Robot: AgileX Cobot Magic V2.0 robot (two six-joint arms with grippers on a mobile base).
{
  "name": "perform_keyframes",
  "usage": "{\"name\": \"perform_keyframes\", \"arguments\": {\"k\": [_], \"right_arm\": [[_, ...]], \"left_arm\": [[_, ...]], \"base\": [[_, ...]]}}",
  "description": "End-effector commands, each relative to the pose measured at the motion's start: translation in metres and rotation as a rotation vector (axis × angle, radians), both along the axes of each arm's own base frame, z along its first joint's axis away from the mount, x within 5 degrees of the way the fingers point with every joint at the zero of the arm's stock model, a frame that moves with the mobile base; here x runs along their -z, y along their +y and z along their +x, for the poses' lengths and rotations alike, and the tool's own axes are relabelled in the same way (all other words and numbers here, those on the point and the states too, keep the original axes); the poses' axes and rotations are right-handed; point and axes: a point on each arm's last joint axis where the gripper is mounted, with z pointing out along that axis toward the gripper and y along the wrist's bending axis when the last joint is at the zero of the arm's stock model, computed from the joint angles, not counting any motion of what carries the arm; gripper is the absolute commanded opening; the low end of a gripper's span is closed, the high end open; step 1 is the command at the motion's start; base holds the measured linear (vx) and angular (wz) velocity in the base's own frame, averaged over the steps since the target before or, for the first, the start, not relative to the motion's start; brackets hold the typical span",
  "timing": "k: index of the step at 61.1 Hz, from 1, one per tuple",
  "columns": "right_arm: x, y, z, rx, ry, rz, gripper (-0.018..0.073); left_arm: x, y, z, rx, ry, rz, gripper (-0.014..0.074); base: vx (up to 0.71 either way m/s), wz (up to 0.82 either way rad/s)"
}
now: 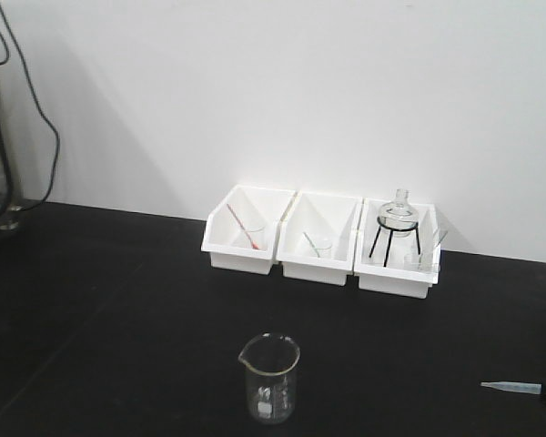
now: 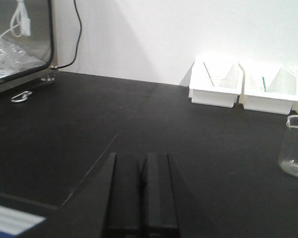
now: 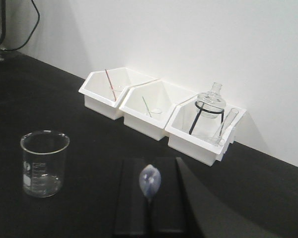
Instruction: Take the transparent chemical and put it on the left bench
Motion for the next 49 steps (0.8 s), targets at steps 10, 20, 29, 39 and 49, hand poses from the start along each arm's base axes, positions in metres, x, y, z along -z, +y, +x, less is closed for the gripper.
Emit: {"name": "perform_keyframes", "arguments": {"k": [10,20,29,39,49], "right_arm": [[-0.013,0.002,0.000,-0.026,-0.055,0.026,-0.0004],[-0.013,0.002,0.000,-0.026,-0.055,0.026,-0.0004],[-0.013,0.002,0.000,-0.027,-0.055,0.024,-0.0004],[-0.013,0.002,0.000,-0.031,-0.058,0.025,-0.0004],[-0.023,0.015,-0.001,-0.188,-0.141,0.049,-0.0003]], "left_arm": [[-0.003,0.000,-0.001,0.001,-0.081,-0.014,-0.0003],[-0.003,0.000,-0.001,0.001,-0.081,-0.014,-0.0003],[-0.003,0.000,-0.001,0.001,-0.081,-0.014,-0.0003],[-0.003,0.000,-0.001,0.001,-0.081,-0.014,-0.0003],[-0.003,0.000,-0.001,0.001,-0.081,-0.014,-0.0003]], "base": [[0.22,-0.16],[0.17,-0.07],[0.12,-0.01],[0.08,0.00],[0.05,-0.01]]}}
